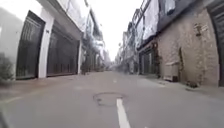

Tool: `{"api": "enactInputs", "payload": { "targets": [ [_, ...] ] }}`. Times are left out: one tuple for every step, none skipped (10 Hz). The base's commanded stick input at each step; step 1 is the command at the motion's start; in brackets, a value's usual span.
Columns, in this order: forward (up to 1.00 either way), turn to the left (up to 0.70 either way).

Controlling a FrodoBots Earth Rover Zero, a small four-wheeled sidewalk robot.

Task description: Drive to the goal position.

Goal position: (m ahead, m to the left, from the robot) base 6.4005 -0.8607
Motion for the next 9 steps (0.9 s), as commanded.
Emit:
{"api": "enactInputs", "payload": {
  "targets": [
    [0.85,0.0],
    [0.85,0.0],
    [0.85,0.0],
    [0.85,0.0],
    [0.85,0.0],
    [0.85,0.0],
    [0.85,0.0],
    [0.85,0.0],
    [0.85,0.0]
  ]
}}
